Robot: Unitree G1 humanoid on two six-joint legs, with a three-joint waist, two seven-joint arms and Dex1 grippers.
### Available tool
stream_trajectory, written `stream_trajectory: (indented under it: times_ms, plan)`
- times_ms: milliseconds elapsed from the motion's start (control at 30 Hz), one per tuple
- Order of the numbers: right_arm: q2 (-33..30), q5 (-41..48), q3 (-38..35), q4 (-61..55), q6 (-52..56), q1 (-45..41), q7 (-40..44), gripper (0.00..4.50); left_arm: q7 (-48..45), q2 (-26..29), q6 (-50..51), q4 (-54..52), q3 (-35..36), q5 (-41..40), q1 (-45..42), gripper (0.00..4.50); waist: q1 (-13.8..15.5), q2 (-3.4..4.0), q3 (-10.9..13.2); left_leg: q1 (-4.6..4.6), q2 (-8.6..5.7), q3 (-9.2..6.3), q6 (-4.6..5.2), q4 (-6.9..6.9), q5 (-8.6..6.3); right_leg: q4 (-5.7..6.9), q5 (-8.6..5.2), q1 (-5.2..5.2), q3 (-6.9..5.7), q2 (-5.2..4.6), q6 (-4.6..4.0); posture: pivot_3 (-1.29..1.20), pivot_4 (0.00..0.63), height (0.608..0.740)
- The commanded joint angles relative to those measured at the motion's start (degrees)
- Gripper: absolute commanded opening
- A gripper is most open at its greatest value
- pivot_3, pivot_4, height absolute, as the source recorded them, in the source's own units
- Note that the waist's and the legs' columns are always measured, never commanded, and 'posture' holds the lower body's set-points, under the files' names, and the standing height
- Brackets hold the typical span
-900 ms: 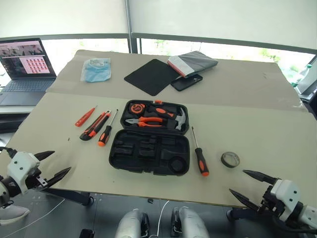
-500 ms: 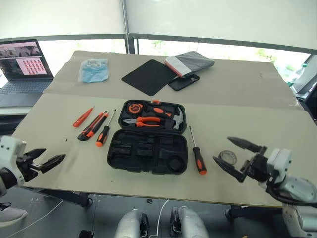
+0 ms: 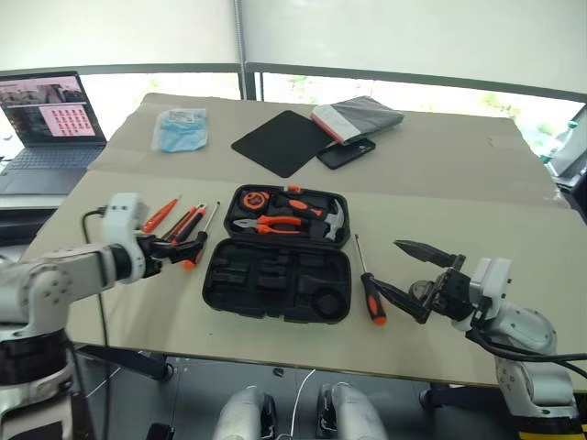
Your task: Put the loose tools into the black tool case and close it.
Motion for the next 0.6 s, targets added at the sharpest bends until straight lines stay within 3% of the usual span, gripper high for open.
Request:
stream_trajectory:
  times_ms: [33,267,600]
  plan:
    - [0.0,0.2,-1.1,-2.3,-0.4,-0.5,-1.0,4.37,1.8,-0.4,0.1,1.9,-1.7,3.2,-2.0,4.5,-0.5,-0.01,0.0,0.06,0.03,0.0,0.0,-0.02,0.0,-0.01,0.0,0.04,0.03,0.01,0.0,0.0,0.15,0.74]
    - [-0.3,0.2,-1.6,-5.1,0.8,0.4,-3.5,4.37,2.7,-4.2,-3.7,6.0,-4.9,8.4,-5.3,4.5,0.0,-0.01,0.0,0.15,0.06,-0.02,-0.11,-0.05,0.04,0.05,-0.01,0.06,0.02,-0.04,-0.02,0.0,0.15,0.74]
    - [-0.4,-0.1,-0.5,-8.7,4.1,0.5,-6.6,4.37,1.2,-3.4,-3.4,7.2,-4.9,10.8,-5.0,4.5,0.0,-0.01,0.0,0.12,0.06,-0.03,-0.09,-0.05,0.03,0.04,-0.01,0.02,0.03,-0.07,-0.03,0.0,0.15,0.74]
